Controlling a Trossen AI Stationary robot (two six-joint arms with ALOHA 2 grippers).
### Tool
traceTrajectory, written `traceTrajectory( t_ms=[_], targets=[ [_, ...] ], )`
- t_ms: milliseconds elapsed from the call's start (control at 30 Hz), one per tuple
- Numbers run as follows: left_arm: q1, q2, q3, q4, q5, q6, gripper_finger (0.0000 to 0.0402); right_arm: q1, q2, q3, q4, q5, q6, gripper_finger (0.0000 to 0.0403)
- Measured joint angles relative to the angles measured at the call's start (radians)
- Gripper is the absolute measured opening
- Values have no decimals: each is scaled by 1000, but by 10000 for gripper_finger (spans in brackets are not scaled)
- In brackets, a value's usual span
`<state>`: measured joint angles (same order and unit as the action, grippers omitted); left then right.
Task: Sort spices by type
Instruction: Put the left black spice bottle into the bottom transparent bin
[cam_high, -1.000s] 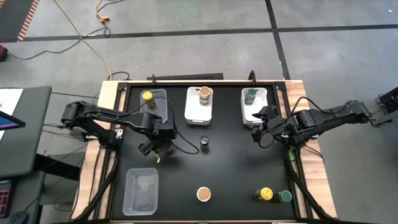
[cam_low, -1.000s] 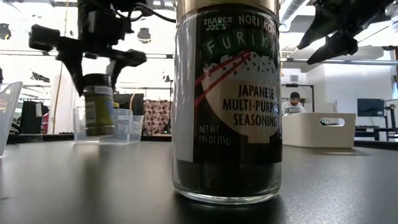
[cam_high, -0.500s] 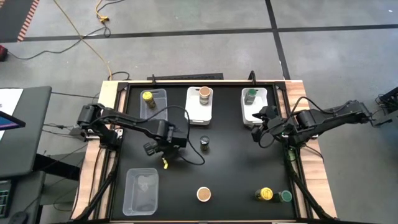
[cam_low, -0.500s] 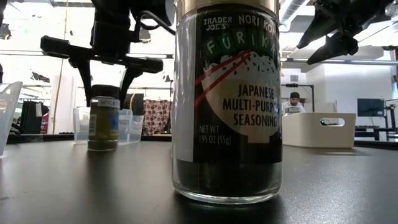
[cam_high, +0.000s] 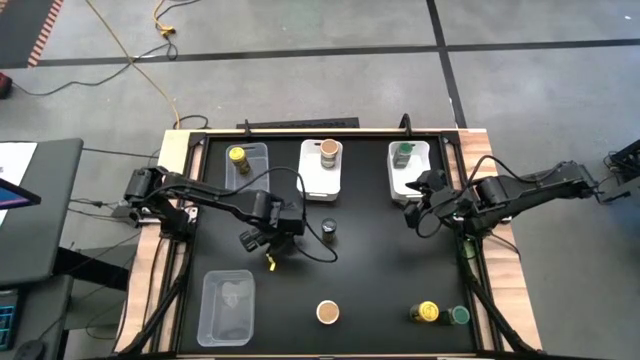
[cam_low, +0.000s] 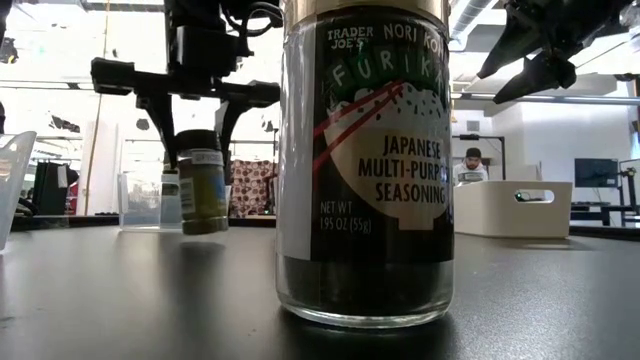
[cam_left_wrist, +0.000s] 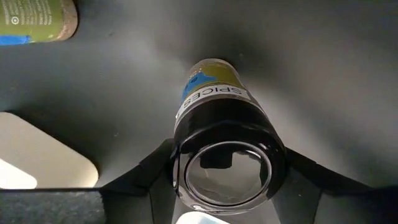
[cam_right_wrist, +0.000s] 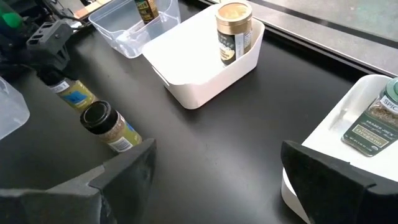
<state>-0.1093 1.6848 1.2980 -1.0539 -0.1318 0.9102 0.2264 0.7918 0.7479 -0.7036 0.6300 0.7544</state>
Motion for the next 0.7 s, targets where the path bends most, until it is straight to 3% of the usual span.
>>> traceTrajectory(
  t_ms=[400,700],
  targets=[
    [0,-1,7,-53,3,-64,228,-10,36,0,1,0,-2,372],
    [13,-1,23,-88,77,-93,229,-39,79,-1,22,0,-3,372]
  ],
)
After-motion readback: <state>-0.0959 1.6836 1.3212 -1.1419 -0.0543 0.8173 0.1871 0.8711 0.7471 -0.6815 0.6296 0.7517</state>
